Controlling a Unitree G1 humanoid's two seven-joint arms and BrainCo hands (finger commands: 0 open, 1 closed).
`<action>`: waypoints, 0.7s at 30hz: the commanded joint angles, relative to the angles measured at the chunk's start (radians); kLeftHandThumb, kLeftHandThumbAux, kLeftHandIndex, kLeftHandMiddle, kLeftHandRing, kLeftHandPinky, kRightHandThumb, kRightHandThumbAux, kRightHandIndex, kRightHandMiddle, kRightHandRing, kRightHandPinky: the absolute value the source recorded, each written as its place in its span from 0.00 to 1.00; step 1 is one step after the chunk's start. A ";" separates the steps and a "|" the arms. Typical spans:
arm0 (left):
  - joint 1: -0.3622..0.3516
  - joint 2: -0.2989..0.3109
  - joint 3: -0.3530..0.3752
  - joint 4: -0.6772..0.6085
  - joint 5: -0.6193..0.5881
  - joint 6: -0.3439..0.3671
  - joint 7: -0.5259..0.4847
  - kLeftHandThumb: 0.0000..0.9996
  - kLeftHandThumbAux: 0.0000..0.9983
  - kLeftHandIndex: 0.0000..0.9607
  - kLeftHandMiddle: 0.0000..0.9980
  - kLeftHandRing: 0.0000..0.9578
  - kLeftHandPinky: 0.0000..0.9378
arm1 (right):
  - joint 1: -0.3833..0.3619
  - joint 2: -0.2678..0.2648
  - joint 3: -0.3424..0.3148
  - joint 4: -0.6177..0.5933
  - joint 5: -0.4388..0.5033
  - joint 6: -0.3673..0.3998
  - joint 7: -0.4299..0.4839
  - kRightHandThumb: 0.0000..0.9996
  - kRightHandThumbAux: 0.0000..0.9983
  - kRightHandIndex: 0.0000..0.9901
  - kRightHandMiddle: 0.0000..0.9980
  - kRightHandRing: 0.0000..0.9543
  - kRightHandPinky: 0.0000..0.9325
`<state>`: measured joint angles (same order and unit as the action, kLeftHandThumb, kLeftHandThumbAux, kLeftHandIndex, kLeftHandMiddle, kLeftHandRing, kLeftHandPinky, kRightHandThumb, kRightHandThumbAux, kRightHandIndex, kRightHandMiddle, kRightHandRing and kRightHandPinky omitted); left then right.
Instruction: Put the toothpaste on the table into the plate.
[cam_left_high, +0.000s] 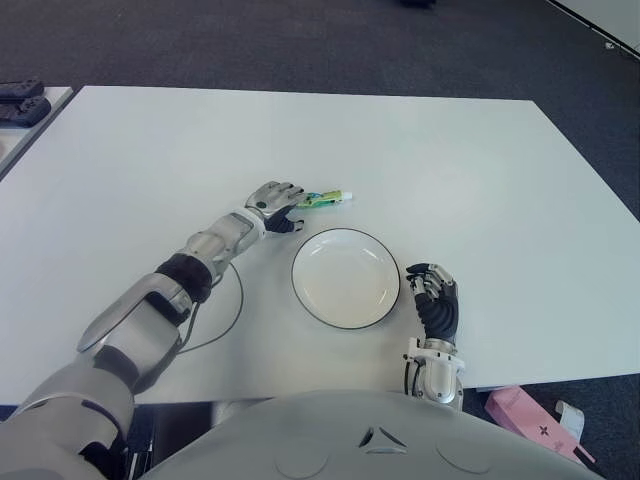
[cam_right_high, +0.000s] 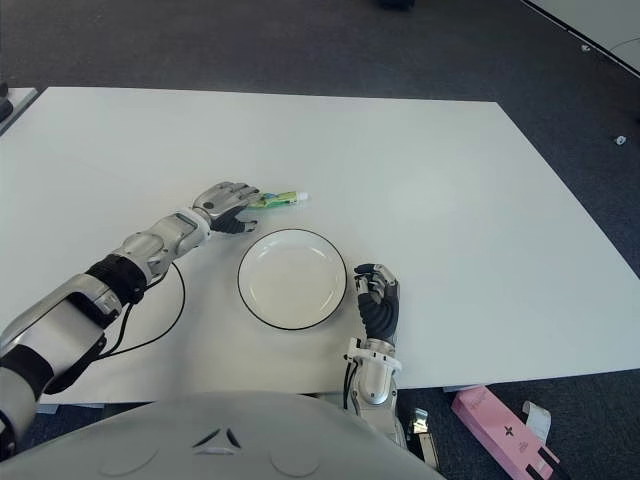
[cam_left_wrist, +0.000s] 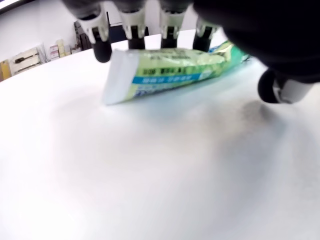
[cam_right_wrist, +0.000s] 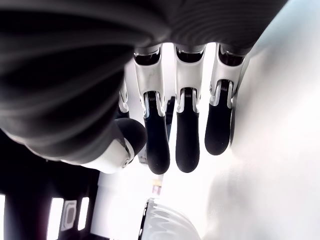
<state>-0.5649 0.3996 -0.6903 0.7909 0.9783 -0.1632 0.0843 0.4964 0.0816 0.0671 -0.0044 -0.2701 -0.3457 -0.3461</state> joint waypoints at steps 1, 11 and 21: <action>0.019 -0.007 -0.013 0.043 -0.016 -0.011 -0.031 0.55 0.28 0.02 0.08 0.05 0.14 | 0.008 0.011 0.002 0.013 0.006 0.008 -0.001 0.70 0.73 0.43 0.47 0.49 0.49; 0.030 -0.022 0.030 0.030 -0.083 0.021 -0.048 0.74 0.36 0.37 0.30 0.25 0.38 | 0.014 0.010 0.005 0.004 0.006 0.021 0.006 0.70 0.73 0.43 0.47 0.48 0.47; 0.068 -0.022 0.062 -0.043 -0.122 0.075 -0.045 0.82 0.65 0.43 0.57 0.71 0.76 | 0.011 0.006 0.003 0.011 0.007 0.014 0.007 0.70 0.73 0.43 0.47 0.48 0.47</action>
<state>-0.5369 0.3771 -0.6245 0.7396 0.8615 -0.1057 0.0713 0.5030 0.0813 0.0690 -0.0074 -0.2700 -0.3454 -0.3439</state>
